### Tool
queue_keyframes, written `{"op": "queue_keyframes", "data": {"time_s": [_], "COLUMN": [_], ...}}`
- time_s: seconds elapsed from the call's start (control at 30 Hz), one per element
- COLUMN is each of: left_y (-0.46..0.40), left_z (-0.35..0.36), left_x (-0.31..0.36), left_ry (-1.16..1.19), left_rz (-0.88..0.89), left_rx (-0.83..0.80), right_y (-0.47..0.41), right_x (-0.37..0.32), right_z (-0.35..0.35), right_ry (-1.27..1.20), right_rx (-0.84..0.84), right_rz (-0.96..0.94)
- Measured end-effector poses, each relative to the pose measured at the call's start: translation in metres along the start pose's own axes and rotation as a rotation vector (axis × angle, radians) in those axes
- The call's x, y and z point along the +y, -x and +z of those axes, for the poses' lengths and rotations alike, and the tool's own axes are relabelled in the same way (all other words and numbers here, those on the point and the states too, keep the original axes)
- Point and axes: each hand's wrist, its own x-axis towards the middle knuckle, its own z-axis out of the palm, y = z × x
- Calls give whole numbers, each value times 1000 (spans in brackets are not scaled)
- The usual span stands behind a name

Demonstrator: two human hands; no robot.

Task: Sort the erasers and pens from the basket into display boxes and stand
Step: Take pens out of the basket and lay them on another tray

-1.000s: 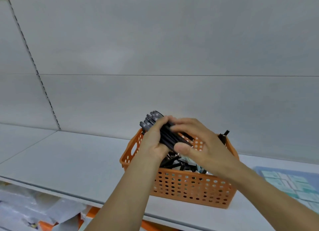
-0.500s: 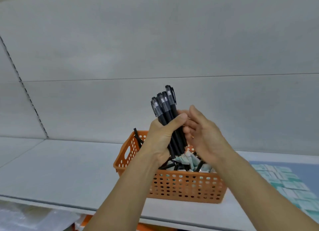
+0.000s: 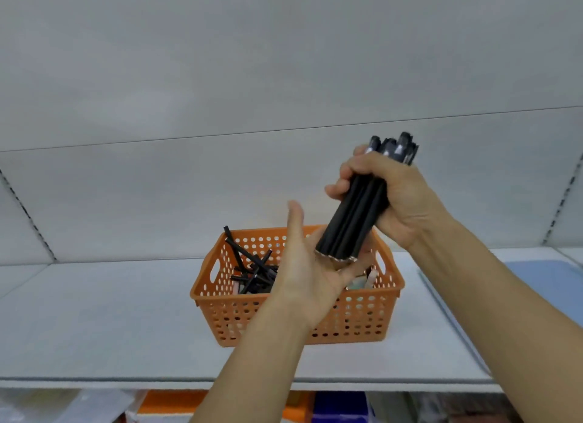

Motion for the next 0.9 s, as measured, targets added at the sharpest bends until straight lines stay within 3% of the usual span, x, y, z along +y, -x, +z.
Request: {"op": "queue_keyframes", "data": {"time_s": [0.07, 0.13, 0.23, 0.33, 0.4, 0.5, 0.57, 0.63, 0.73, 0.8, 0.87, 0.9], "left_y": [-11, -21, -30, -33, -41, -50, -55, -63, -78, -87, -91, -93], "left_z": [12, 28, 45, 64, 80, 110, 132, 151, 179, 198, 217, 225], "left_x": [-12, -28, -47, -46, -46, -65, -89, -118, -158, -184, -208, -221], "left_ry": [275, 338, 146, -156, -312, -420, -397, -348, -308, -269, -251, -240], "left_rz": [23, 30, 42, 199, 286, 258, 231, 247, 296, 307, 309, 306], "left_rx": [39, 63, 72, 14, -149, -423, -422, -300, -119, -49, -3, 7], "right_y": [13, 30, 47, 63, 78, 99, 108, 117, 134, 149, 164, 172], "right_x": [3, 8, -9, -42, -56, -72, -86, -104, -125, -137, -148, -153], "right_z": [-2, -6, -27, -64, -90, -129, -156, -177, -202, -217, -235, -247], "right_ry": [60, 194, 317, 509, 537, 428, 411, 485, 856, 1321, 1796, 1872], "right_rx": [16, 37, 46, -87, -231, -381, -362, -255, 10, 143, 157, 147], "right_rz": [-54, -56, -42, 114, 353, 650, 713, 717, 570, 398, 224, 183]}}
